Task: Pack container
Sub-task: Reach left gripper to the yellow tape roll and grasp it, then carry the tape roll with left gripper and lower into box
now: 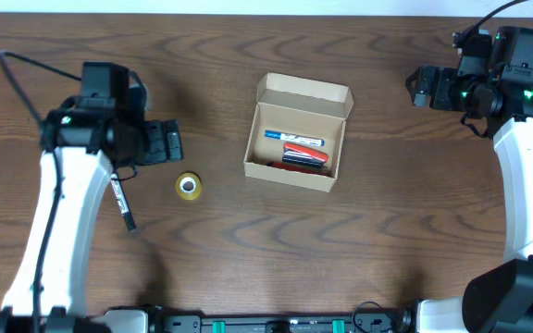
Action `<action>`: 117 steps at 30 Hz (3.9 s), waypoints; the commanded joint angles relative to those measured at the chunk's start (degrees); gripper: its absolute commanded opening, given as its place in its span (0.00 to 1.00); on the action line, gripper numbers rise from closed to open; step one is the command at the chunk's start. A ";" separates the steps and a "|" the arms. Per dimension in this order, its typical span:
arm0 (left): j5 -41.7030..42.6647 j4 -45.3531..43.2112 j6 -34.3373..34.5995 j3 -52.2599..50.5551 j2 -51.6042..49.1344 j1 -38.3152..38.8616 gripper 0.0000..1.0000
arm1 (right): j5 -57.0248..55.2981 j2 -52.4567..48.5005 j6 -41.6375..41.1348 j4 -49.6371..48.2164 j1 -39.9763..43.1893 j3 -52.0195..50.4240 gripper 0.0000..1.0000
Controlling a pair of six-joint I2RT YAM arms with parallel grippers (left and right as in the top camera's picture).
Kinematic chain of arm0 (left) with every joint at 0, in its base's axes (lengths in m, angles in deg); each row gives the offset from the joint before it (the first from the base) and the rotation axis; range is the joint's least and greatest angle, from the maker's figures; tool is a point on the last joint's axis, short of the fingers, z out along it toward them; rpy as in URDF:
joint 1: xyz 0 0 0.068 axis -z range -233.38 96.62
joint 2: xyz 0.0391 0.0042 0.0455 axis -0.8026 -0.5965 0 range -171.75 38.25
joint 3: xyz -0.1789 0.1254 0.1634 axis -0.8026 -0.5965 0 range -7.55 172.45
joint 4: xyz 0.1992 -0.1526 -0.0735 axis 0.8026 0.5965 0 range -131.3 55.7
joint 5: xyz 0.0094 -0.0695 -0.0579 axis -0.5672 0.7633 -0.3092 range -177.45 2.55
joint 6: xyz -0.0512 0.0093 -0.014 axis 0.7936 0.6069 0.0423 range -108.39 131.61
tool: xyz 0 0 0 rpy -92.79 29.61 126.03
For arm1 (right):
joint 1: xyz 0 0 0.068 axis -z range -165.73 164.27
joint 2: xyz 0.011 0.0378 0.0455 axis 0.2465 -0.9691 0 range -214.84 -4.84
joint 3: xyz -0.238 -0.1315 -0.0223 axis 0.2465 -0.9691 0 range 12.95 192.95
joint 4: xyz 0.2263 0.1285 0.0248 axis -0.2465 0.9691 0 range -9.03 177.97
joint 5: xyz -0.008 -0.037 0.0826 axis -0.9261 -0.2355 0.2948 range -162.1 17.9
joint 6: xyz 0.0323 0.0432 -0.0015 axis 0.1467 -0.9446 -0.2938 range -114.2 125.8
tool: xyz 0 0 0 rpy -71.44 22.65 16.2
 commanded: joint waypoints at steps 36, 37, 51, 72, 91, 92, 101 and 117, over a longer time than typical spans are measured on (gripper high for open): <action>-8.00 -9.53 2.97 -7.82 -21.27 21.44 0.95 | 0.37 -1.33 0.35 2.43 0.28 0.55 0.99; -8.00 -9.79 2.99 -8.26 -21.27 21.55 0.95 | 0.35 -1.33 0.35 2.67 0.31 0.55 0.99; -10.82 -10.69 3.37 -9.53 -21.18 21.24 0.95 | 0.20 -1.33 1.20 4.17 0.28 0.55 0.99; -10.29 -14.73 2.29 -12.31 -21.20 19.08 0.95 | 0.20 -1.33 1.25 4.33 0.28 0.55 0.99; -9.38 -17.64 2.54 -17.14 -21.20 19.06 0.18 | 0.20 -1.33 1.25 4.55 0.28 0.55 0.98; -9.38 -17.64 2.56 -17.14 -21.20 19.06 0.09 | 0.20 -1.33 1.25 4.55 0.28 0.55 0.98; -9.42 -16.92 2.69 -16.33 -20.59 19.08 0.06 | 0.20 -1.33 1.42 4.55 0.28 0.55 0.98; -11.91 -10.95 -7.48 6.75 -6.36 19.15 0.06 | 0.15 -1.33 2.29 4.57 0.31 0.55 0.97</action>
